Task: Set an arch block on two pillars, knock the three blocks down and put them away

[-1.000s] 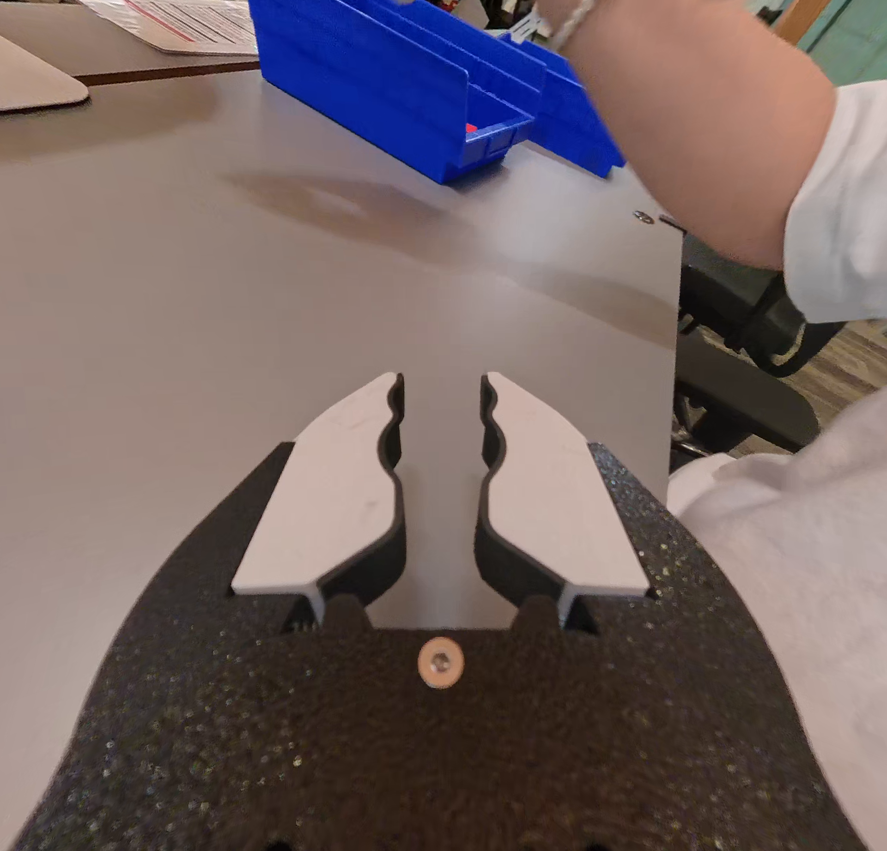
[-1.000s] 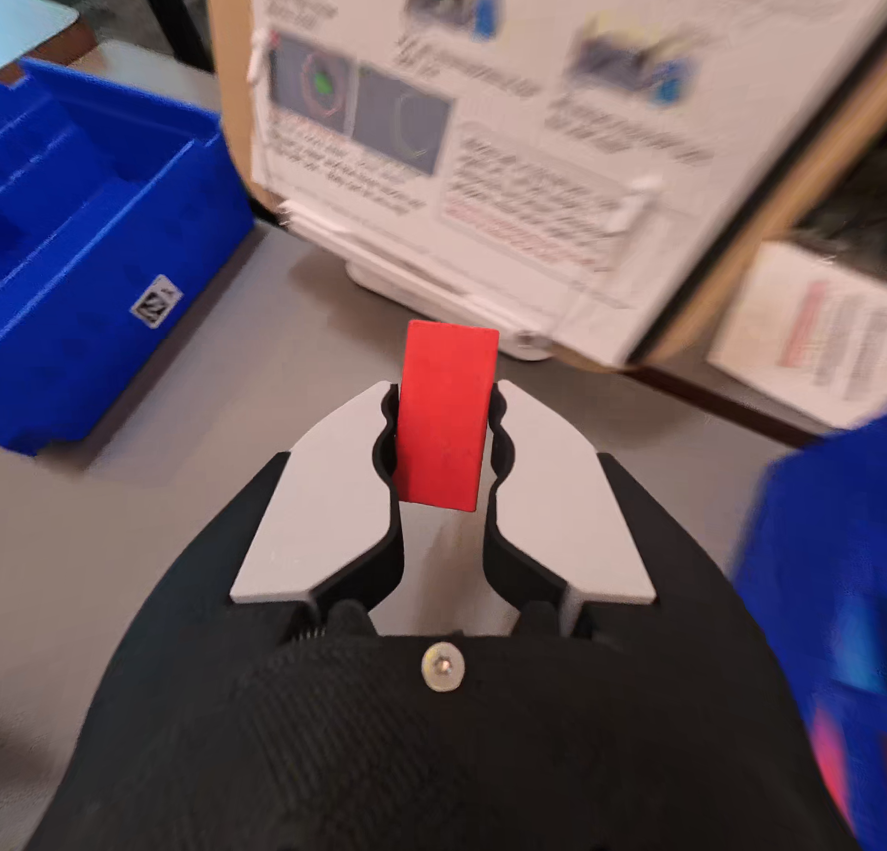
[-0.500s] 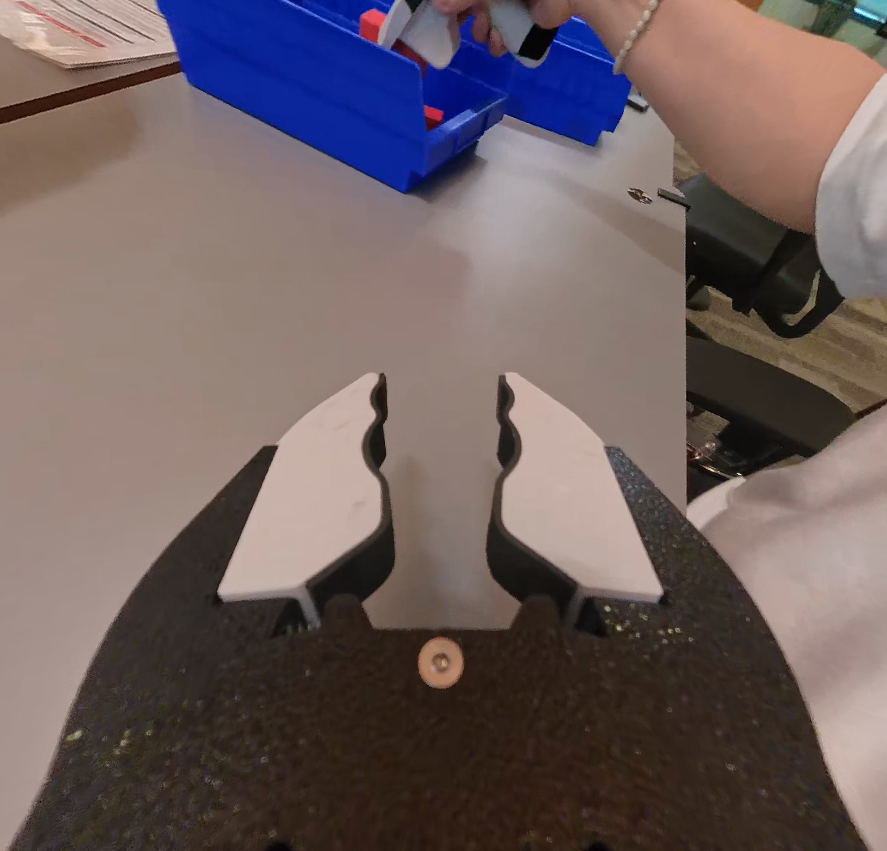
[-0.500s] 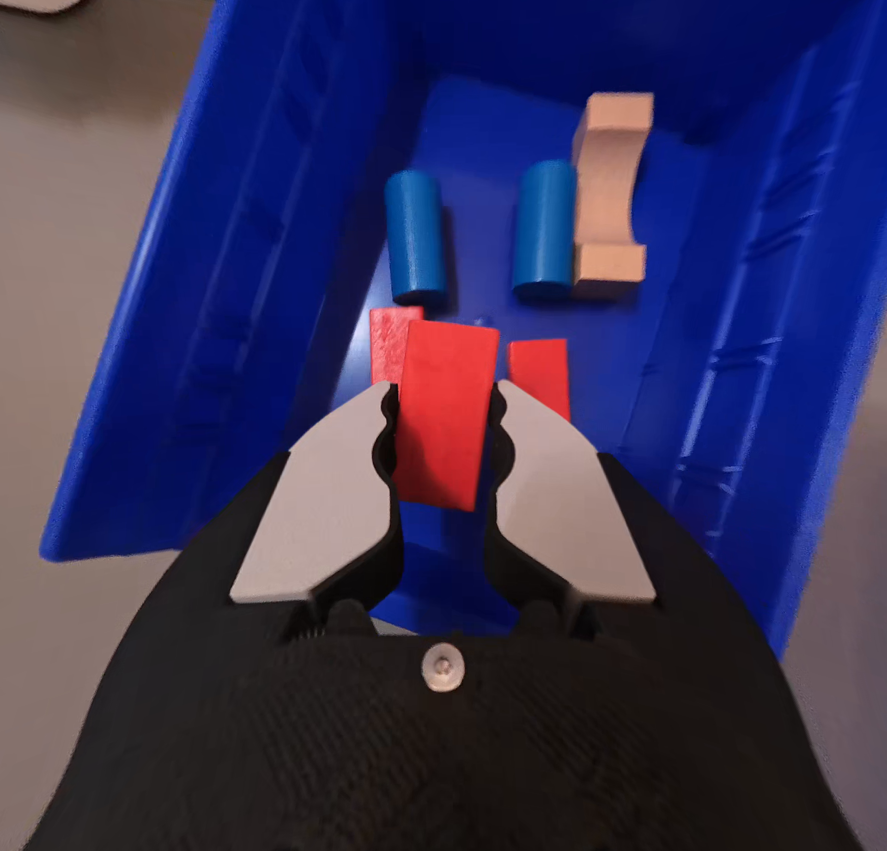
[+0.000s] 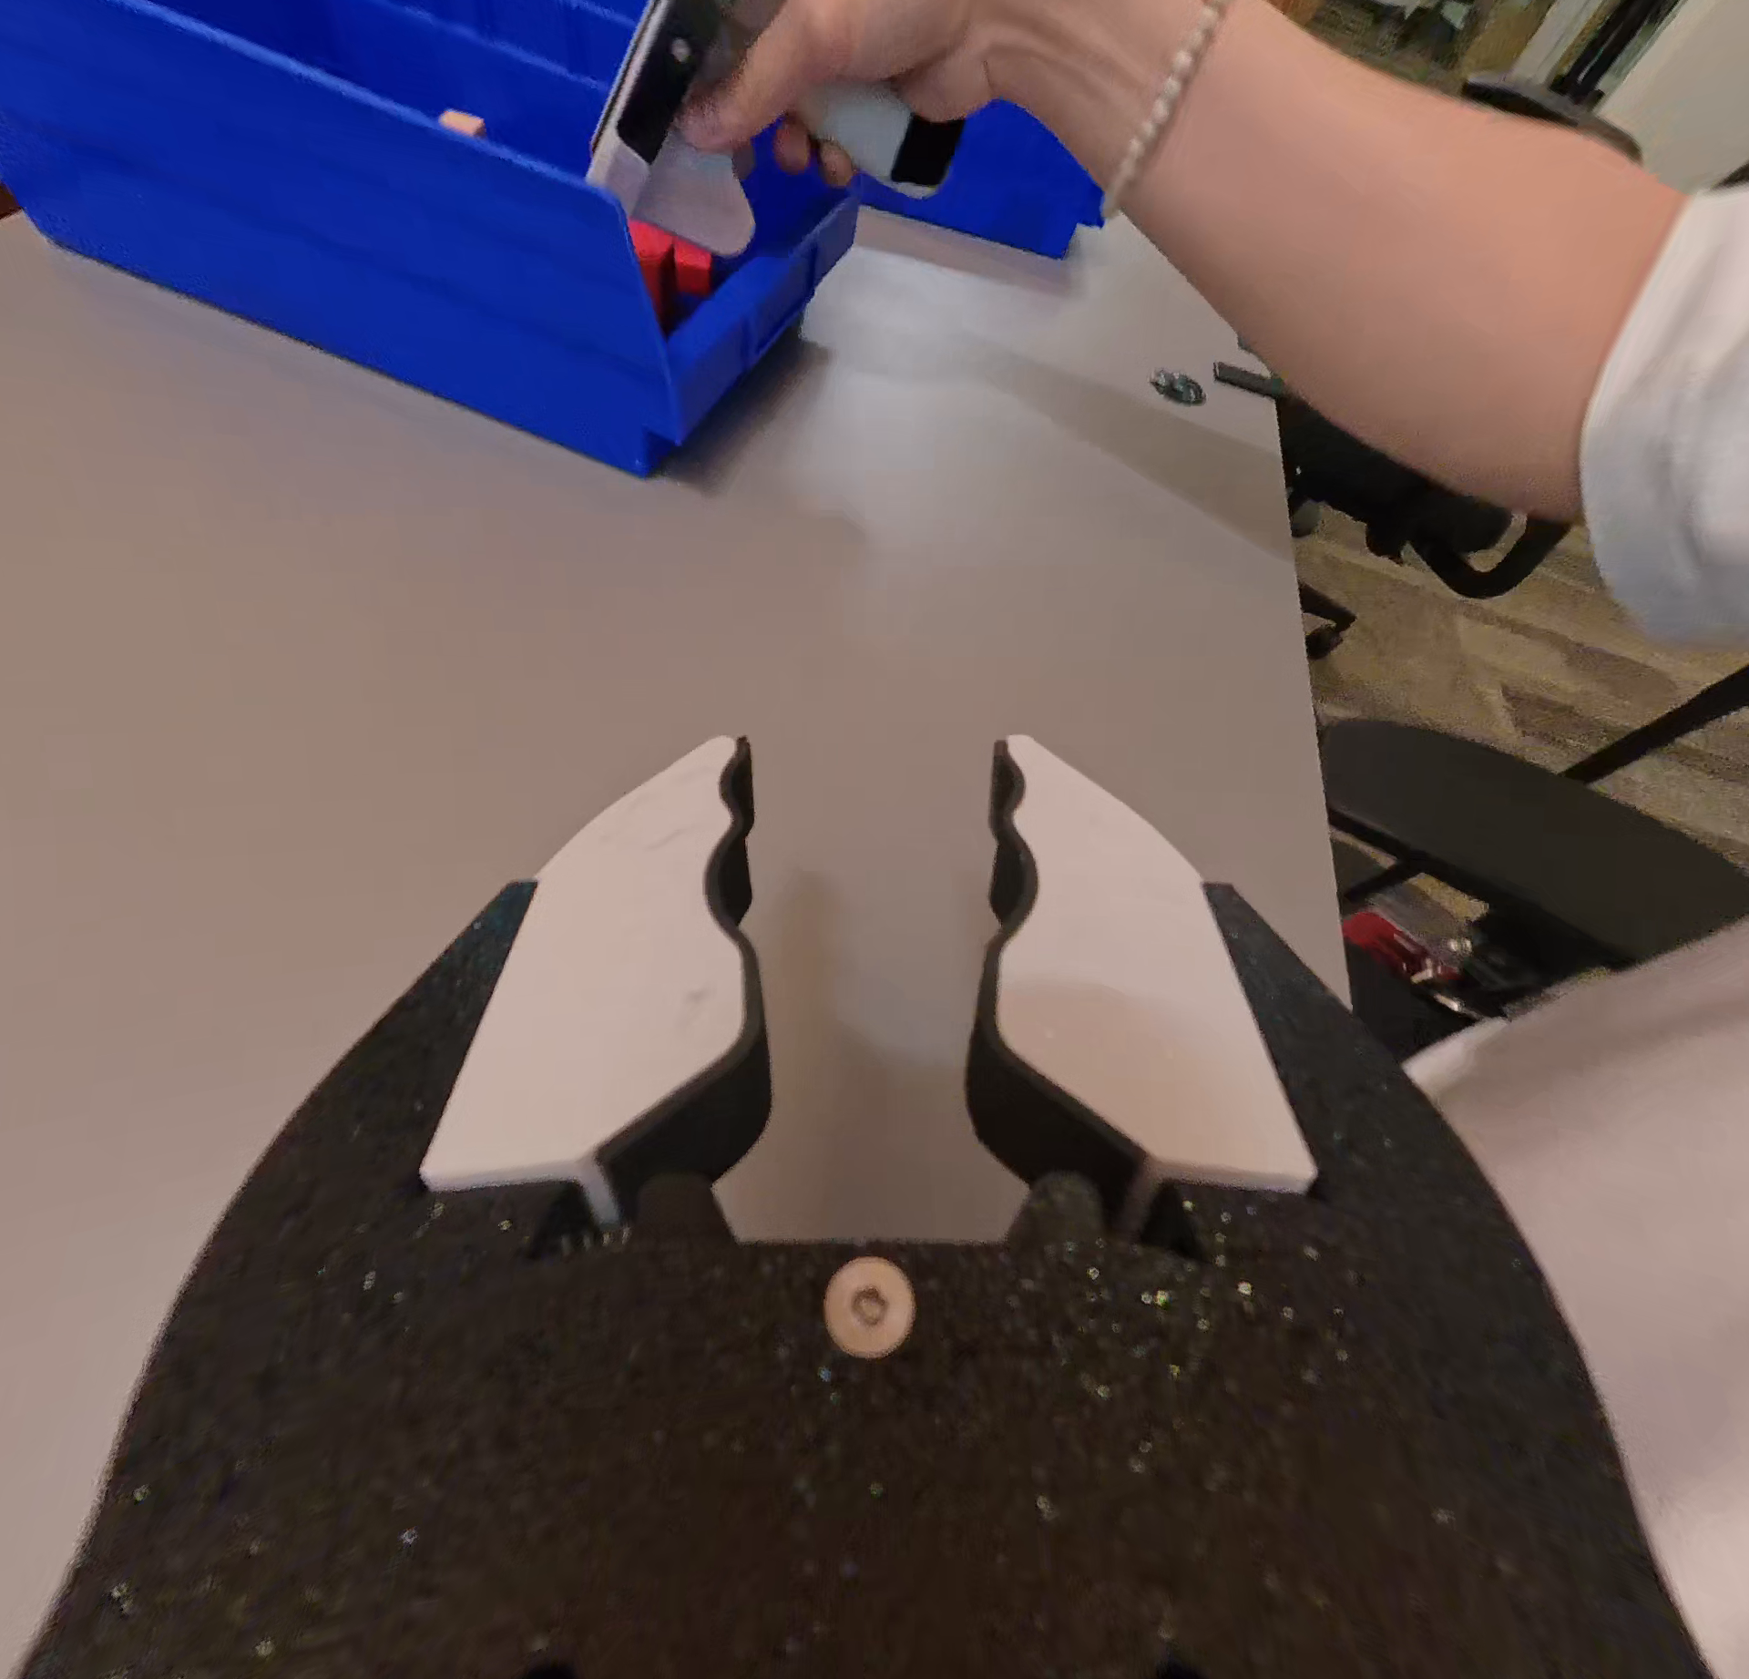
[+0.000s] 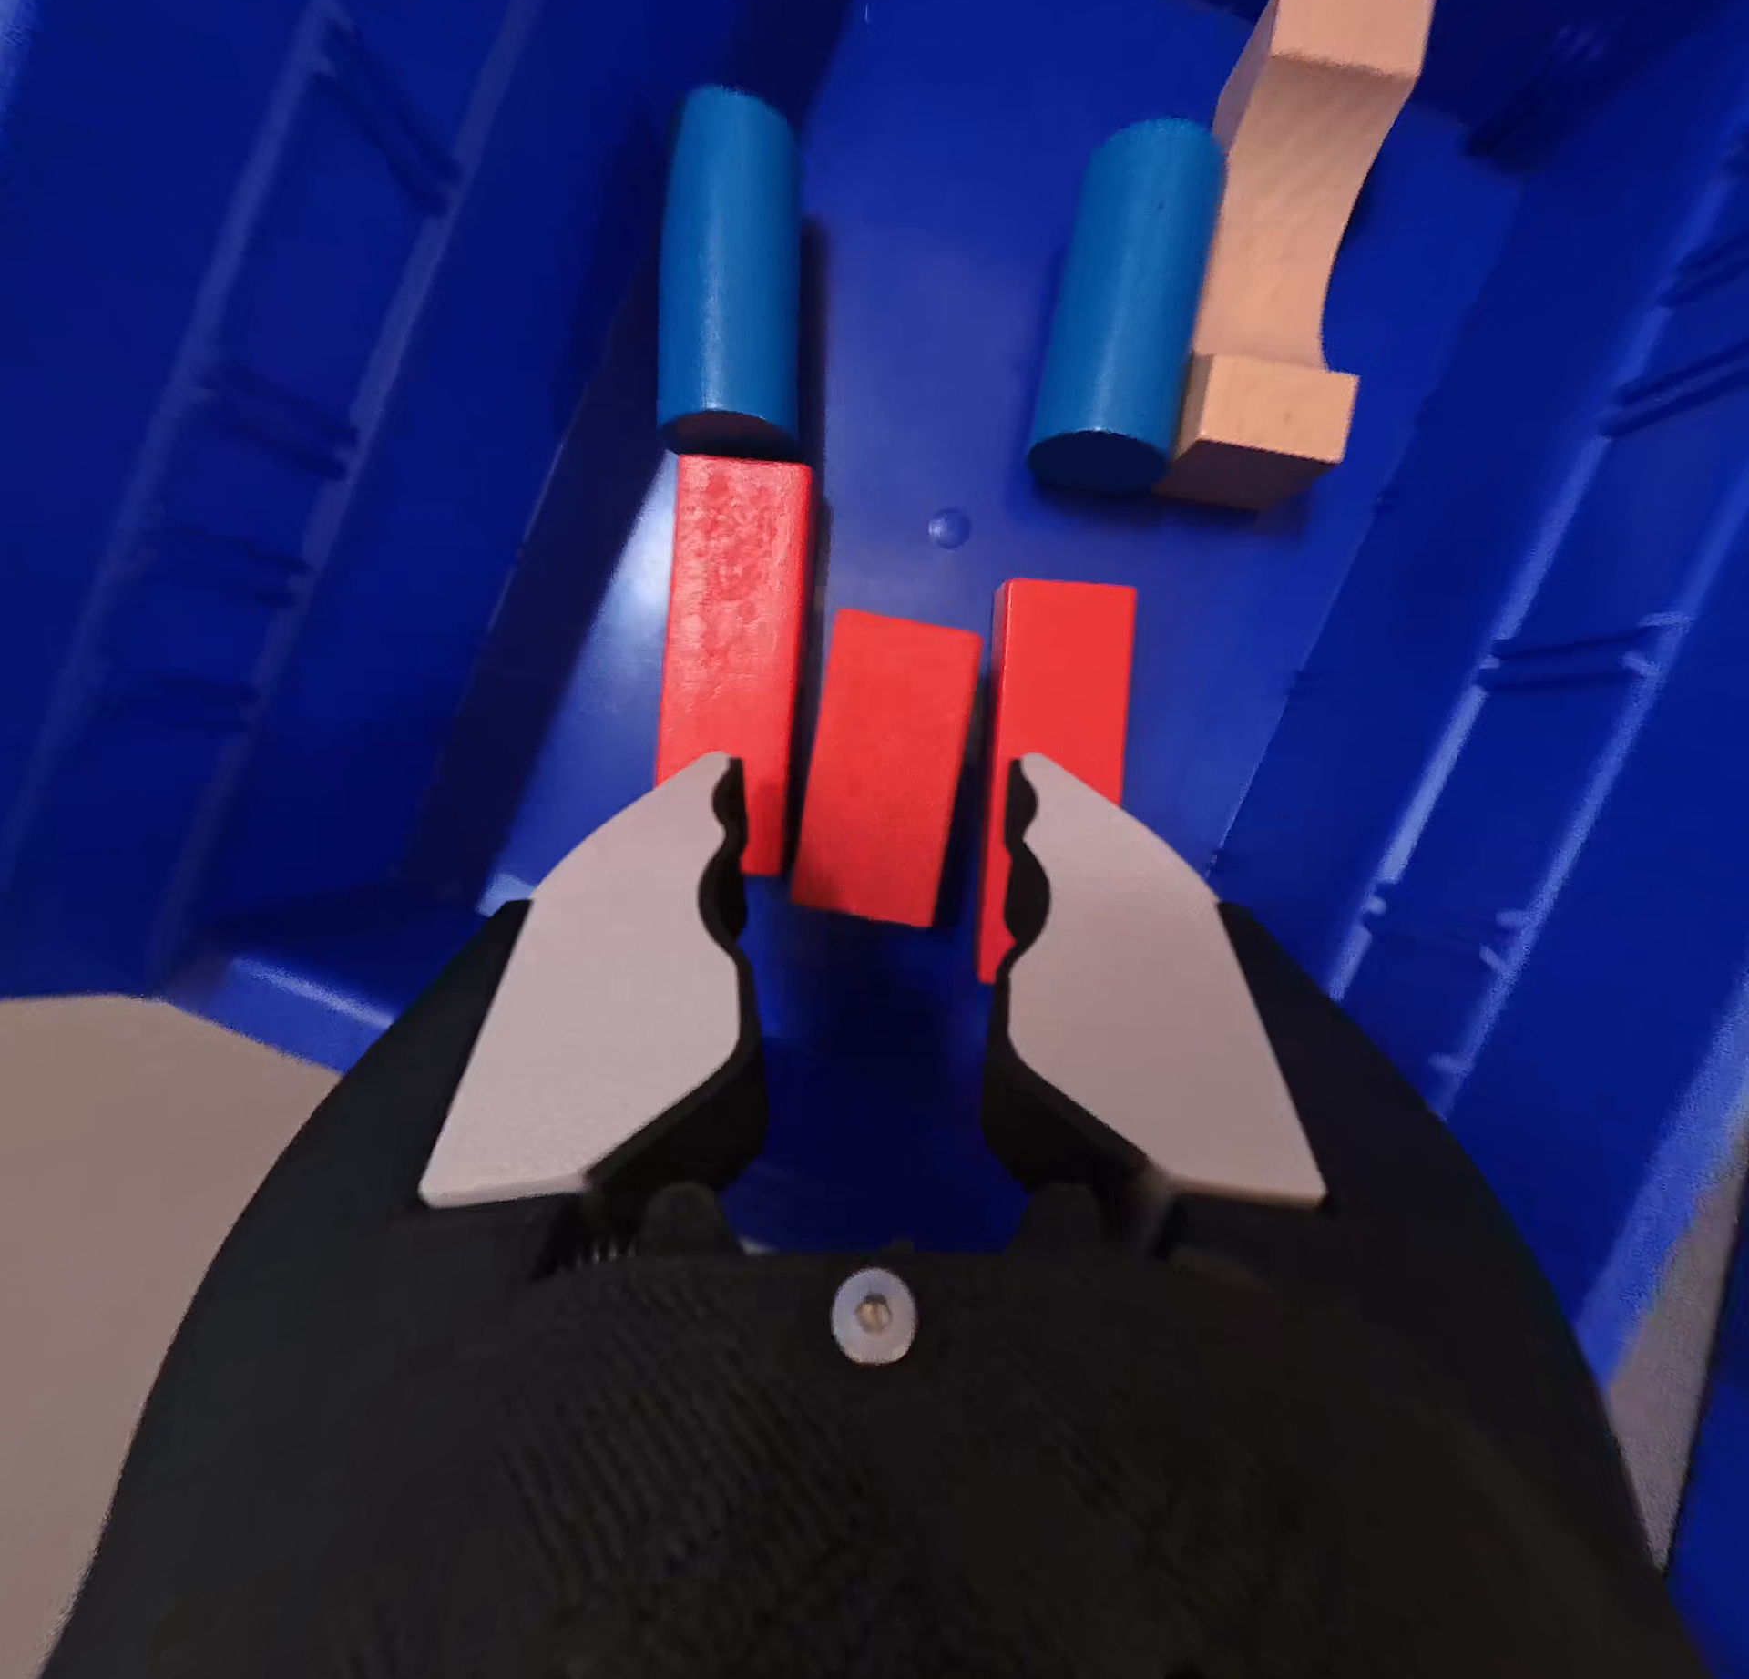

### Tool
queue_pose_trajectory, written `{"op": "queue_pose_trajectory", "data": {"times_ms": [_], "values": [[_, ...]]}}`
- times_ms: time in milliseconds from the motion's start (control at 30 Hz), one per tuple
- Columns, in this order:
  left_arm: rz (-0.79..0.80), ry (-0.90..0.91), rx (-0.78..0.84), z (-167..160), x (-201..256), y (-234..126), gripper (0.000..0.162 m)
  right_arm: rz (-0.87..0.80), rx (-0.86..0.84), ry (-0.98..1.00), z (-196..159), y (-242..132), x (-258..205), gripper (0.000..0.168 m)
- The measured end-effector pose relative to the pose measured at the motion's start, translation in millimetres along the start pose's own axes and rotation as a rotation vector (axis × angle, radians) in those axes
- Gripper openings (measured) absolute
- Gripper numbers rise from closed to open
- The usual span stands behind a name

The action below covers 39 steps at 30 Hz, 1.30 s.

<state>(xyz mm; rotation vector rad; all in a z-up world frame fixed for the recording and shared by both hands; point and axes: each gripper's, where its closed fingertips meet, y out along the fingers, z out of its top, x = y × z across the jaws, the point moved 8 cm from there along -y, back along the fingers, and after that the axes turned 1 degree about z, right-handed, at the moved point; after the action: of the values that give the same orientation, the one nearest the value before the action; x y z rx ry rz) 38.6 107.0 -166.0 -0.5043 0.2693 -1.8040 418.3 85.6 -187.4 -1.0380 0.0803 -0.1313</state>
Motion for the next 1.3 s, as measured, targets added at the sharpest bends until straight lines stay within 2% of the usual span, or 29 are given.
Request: {"op": "queue_pose_trajectory", "data": {"times_ms": [33,167,367,500,700,733,767,800,900,933,967,1033,1167,1300], "values": [[0.003,-0.003,0.004,7,-1,6,0.051,-0.002,0.031,-0.010,-1,-9,-3,0.059],[0.097,-0.032,0.017,37,-19,31,0.079,0.003,0.228,-0.012,-14,-57,-25,0.064],[0.148,-0.172,0.062,110,-65,73,0.095,0.029,0.523,0.049,-65,-111,-70,0.063],[0.235,-0.296,-0.064,146,-106,117,0.097,0.003,0.574,0.083,-97,-122,-91,0.062],[0.369,-0.385,-0.340,150,-141,183,0.092,0.033,0.545,0.129,-134,-121,-108,0.062],[0.380,-0.385,-0.375,147,-143,193,0.097,0.036,0.542,0.141,-138,-121,-109,0.062],[0.369,-0.385,-0.405,143,-143,203,0.109,0.038,0.536,0.157,-142,-120,-109,0.062],[0.371,-0.393,-0.430,139,-144,211,0.111,0.043,0.529,0.169,-144,-120,-109,0.062],[0.418,-0.370,-0.519,124,-149,230,0.086,0.056,0.520,0.179,-147,-119,-111,0.062],[0.406,-0.374,-0.550,118,-149,236,0.062,0.052,0.516,0.179,-148,-119,-111,0.062],[0.420,-0.383,-0.587,111,-150,240,0.051,0.051,0.512,0.178,-148,-120,-113,0.062],[0.438,-0.435,-0.565,109,-150,238,0.037,0.053,0.510,0.173,-149,-122,-117,0.062],[0.439,-0.385,-0.606,102,-151,220,0.032,0.029,0.490,0.142,-151,-126,-125,0.062],[0.411,-0.357,-0.619,83,-143,185,0.031,0.019,0.511,0.111,-147,-137,-137,0.062]]}}
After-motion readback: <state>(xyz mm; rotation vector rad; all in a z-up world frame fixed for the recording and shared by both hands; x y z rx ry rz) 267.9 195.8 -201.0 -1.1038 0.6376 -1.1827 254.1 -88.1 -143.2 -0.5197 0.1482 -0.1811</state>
